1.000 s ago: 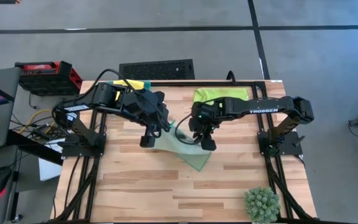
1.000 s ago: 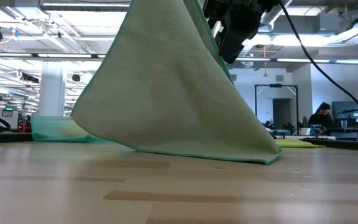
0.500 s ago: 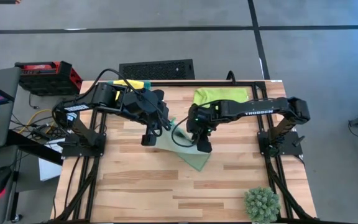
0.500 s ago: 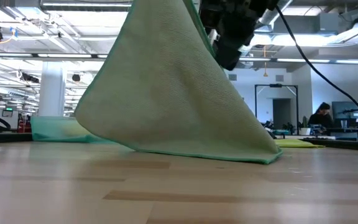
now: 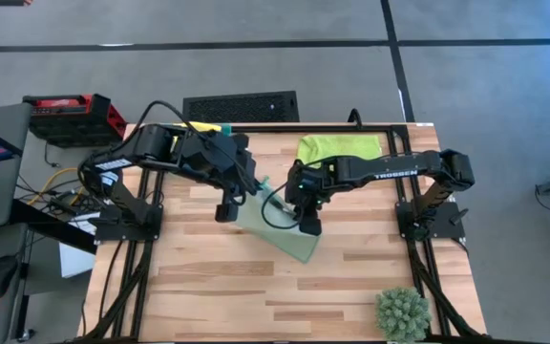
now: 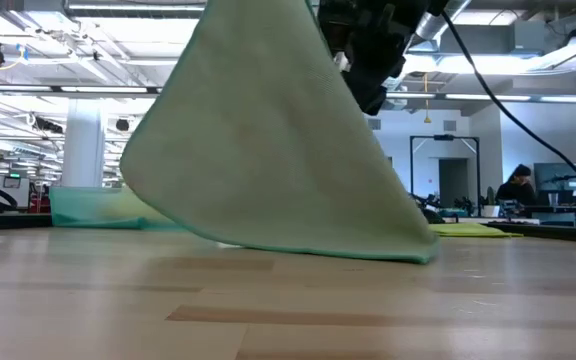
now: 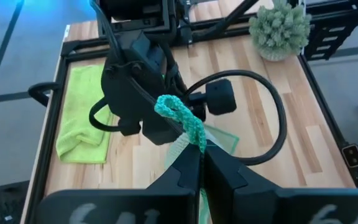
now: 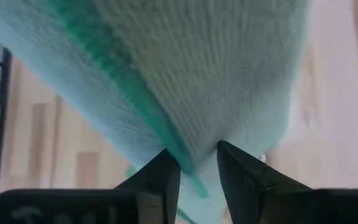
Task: Fold microfiber towels
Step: Fold the green microfiber towel
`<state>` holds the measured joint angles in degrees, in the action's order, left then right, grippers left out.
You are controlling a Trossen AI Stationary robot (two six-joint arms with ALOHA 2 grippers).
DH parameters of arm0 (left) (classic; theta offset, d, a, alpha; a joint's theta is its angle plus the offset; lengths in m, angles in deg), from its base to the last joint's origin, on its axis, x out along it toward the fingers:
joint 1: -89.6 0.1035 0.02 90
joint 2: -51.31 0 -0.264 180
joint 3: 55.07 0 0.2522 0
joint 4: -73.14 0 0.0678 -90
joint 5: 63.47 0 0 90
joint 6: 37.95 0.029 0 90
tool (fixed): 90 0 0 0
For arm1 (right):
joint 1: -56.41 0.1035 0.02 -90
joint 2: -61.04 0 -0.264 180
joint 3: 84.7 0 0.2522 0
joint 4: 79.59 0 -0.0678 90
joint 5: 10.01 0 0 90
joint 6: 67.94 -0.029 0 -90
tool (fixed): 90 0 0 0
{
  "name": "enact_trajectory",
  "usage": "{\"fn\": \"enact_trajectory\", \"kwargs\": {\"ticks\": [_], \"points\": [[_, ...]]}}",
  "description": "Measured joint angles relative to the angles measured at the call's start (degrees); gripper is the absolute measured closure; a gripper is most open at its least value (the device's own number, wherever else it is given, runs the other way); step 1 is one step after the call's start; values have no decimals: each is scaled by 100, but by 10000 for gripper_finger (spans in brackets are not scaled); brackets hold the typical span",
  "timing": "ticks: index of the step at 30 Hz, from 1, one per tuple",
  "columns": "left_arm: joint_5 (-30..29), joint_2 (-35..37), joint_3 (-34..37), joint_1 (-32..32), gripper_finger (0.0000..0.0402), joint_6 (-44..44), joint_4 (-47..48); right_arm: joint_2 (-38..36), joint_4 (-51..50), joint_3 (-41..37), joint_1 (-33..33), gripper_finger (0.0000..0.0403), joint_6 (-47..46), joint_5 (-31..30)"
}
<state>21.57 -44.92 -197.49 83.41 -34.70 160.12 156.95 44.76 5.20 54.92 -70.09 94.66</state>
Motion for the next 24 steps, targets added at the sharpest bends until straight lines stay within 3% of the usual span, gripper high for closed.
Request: {"fn": "enact_trajectory", "kwargs": {"ticks": [6, 24], "points": [[-50, 3, -302, 0, 401, -48, 269, 3, 16, 2, -5, 276, -291, -577], [-179, 1, -475, 1, 401, -42, 449, 3, 586, 2, 74, 276, -240, -562]]}}
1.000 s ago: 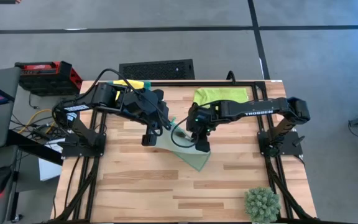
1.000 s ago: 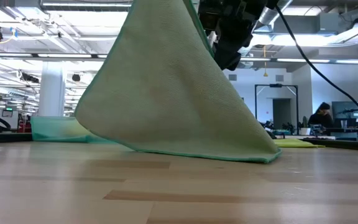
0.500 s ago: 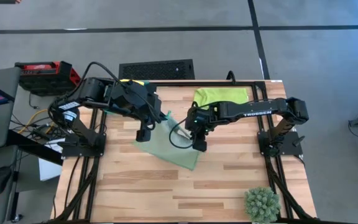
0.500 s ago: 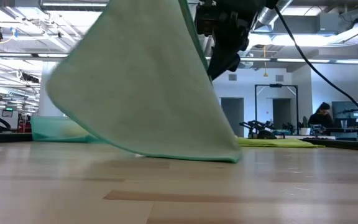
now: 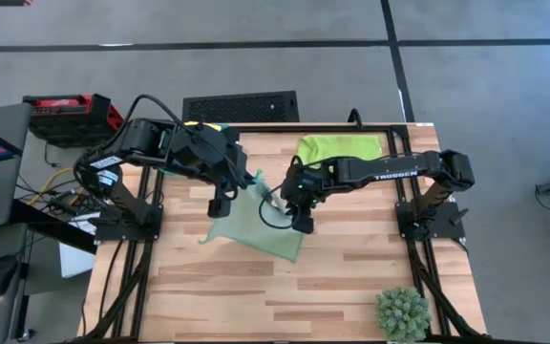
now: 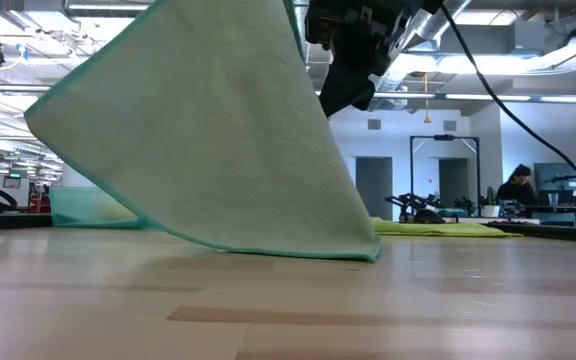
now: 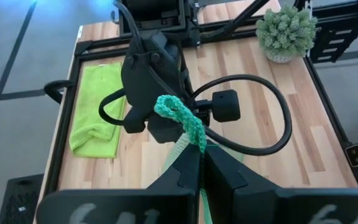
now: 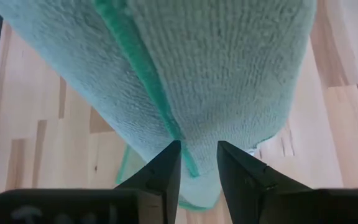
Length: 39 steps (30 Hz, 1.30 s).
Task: Fold microfiber towels
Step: Fold the green microfiber towel
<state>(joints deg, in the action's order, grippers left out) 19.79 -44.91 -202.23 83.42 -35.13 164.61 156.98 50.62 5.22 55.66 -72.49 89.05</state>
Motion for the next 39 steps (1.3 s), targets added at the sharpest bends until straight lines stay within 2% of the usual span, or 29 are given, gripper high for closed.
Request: {"fn": "enact_trajectory", "kwargs": {"ticks": [6, 17, 31, 39], "points": [[1, 0, 0, 0, 401, -1, 63, 0, 10, 0, 0, 276, 18, 295], [1, 0, 0, 0, 401, -11, -38, 0, 306, 0, 4, 276, 52, 262], [1, 0, 0, 0, 401, -27, -166, 0, 325, 2, 0, 276, 48, -515], [1, 0, 0, 0, 401, 77, -172, 0, 747, 4, 0, 276, 48, -618]]}}
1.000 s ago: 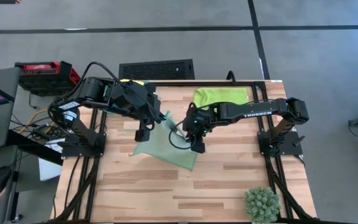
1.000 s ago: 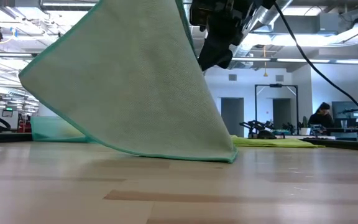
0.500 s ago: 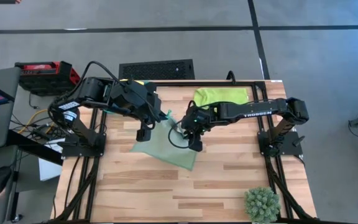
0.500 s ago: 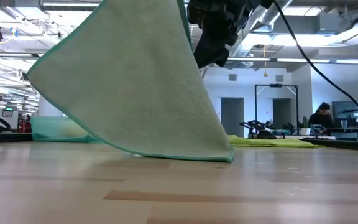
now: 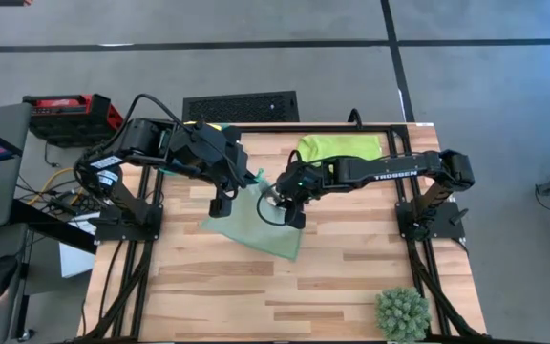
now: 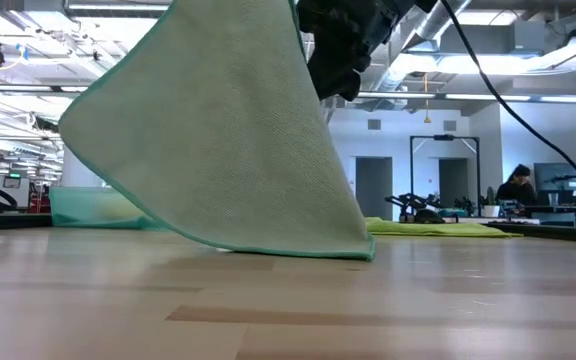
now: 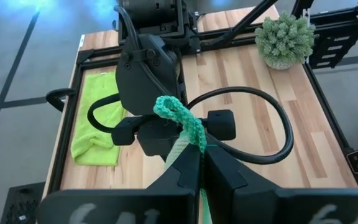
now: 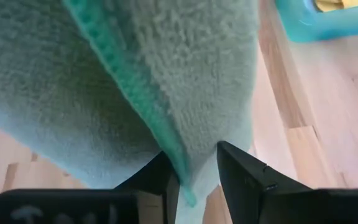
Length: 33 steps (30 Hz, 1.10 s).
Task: Fold microfiber towels
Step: Fold the green microfiber towel
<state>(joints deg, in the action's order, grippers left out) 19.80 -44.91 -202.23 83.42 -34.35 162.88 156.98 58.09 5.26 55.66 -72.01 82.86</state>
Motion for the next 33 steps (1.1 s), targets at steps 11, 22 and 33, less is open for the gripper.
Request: {"fn": "enact_trajectory", "kwargs": {"ticks": [11, 22, 33], "points": [[-163, 61, -160, 0, 401, 28, -234, 0, 19, 0, -128, 276, 0, -189], [-396, 218, -157, -2, 401, 22, -75, 0, -334, 0, -164, 278, 0, -170], [-595, 295, -160, -2, 401, -111, 219, -4, -510, 0, -160, 393, 88, -166]]}}
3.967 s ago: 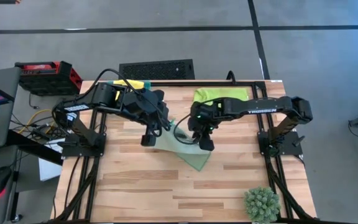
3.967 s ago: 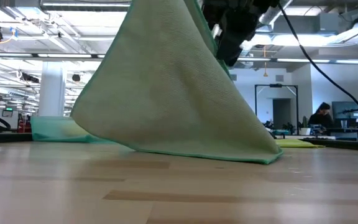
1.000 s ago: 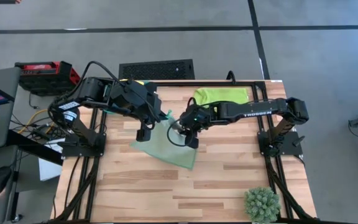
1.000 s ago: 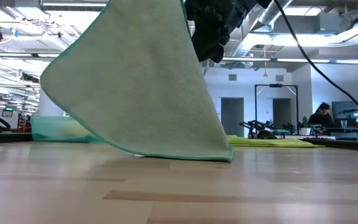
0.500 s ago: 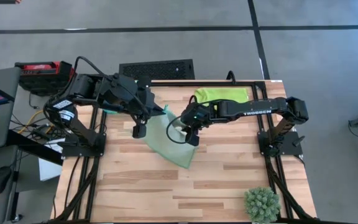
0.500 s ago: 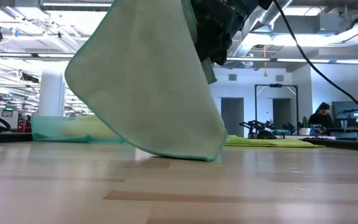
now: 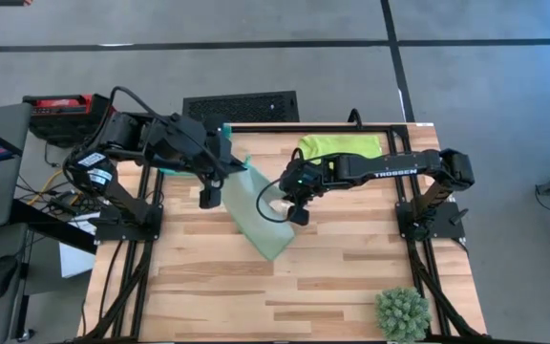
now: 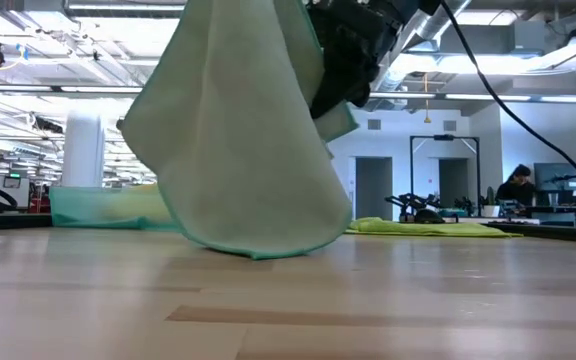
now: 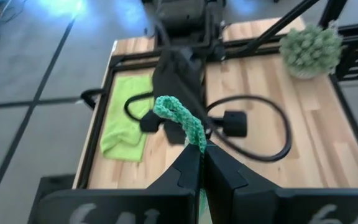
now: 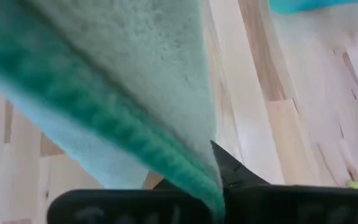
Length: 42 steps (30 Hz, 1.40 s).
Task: Fold microfiber towels
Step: Fold the green microfiber towel
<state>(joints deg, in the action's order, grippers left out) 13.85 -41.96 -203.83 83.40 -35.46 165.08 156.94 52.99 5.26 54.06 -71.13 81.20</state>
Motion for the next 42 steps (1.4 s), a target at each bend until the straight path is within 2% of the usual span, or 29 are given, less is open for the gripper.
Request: {"fn": "enact_trajectory", "kwargs": {"ticks": [10, 19, 26, 33, 38, 42], "points": [[-367, 0, 9, 0, 401, -1024, 1220, -340, -753, -7, 2, 394, 63, 2], [-317, -1, 682, 0, 401, -1275, 1185, -1417, -1125, -4, -133, 398, -42, -34], [-650, 3, 1348, 0, 401, -1365, 1180, -2155, -1277, 2, -133, 399, -44, -503], [-1050, 773, 2537, 0, 401, -1872, 1062, -2588, -1237, 2, -132, 401, -39, -730], [-1074, 1650, 3472, 2, 401, -1931, 40, -2651, -1255, 2, -175, 401, 70, -726], [-1120, 1978, 3834, 140, 401, -1812, -564, -2592, -1279, 179, -346, 401, 250, -730]]}}
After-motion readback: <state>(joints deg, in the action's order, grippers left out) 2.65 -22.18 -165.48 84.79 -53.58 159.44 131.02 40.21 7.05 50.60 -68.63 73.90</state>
